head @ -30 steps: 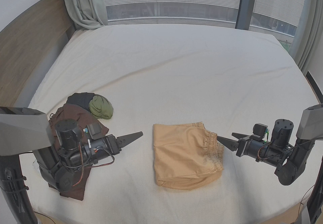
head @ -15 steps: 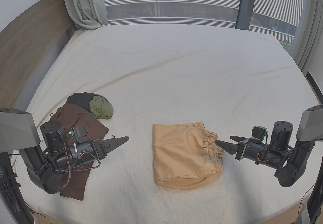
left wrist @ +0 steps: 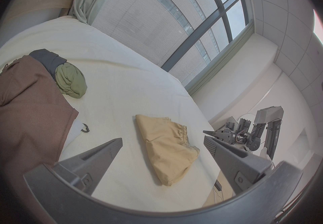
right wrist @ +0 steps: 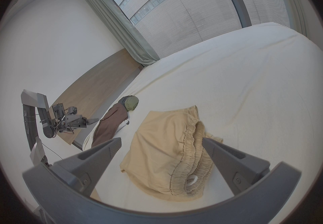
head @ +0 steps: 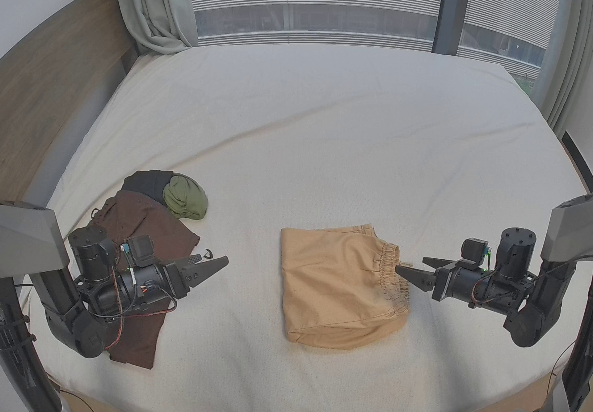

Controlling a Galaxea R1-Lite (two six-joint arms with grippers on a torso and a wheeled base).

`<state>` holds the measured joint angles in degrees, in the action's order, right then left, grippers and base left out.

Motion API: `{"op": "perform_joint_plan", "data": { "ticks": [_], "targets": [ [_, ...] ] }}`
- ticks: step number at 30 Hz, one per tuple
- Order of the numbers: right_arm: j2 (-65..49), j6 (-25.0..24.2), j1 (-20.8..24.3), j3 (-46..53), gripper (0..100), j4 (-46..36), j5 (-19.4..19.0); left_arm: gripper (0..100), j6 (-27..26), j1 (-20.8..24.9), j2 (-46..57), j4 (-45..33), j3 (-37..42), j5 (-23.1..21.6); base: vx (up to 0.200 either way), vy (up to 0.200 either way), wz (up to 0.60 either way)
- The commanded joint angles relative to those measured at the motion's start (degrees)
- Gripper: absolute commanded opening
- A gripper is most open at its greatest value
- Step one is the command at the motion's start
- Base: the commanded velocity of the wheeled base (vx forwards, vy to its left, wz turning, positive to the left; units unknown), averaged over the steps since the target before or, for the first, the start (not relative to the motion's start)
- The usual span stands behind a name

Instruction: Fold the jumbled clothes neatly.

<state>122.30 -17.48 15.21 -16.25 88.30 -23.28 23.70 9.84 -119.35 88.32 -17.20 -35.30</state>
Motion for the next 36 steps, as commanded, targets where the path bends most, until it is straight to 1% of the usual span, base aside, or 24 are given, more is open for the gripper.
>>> {"op": "perform_joint_plan", "data": {
  "ticks": [1, 7, 10, 24, 31, 36],
  "targets": [
    [2.8, 0.2, 0.1, 0.1, 100, 0.0, 0.0, 100, -0.1, -0.2, -0.2, 0.0, 0.2, 0.1, 0.0, 0.0, 0.0],
    [5.5, 0.5, -0.3, 0.9, 100, -0.1, 0.2, 100, -4.8, -0.2, -1.5, -0.1, 1.5, 0.1, 0.0, 0.0, 0.0],
    [6.2, 0.8, -0.5, 1.8, 100, -0.1, 0.2, 100, -5.6, -0.2, -2.2, 0.0, 1.4, 0.1, 0.0, 0.0, 0.0],
    [14.5, 0.8, -1.5, 1.1, 100, 0.1, 0.3, 100, -5.4, -0.2, -2.2, 0.0, 1.6, -0.1, 0.0, 0.0, 0.0],
    [16.5, -0.2, -1.0, -0.4, 100, 0.0, 0.3, 100, -5.4, -0.2, -2.1, 0.0, 1.6, -0.1, 0.0, 0.0, 0.0],
    [18.7, -4.1, -0.2, -2.3, 100, 0.0, 0.3, 100, -5.4, -0.2, -2.1, 0.0, 1.6, -0.1, 0.0, 0.0, 0.0]
  ]
}}
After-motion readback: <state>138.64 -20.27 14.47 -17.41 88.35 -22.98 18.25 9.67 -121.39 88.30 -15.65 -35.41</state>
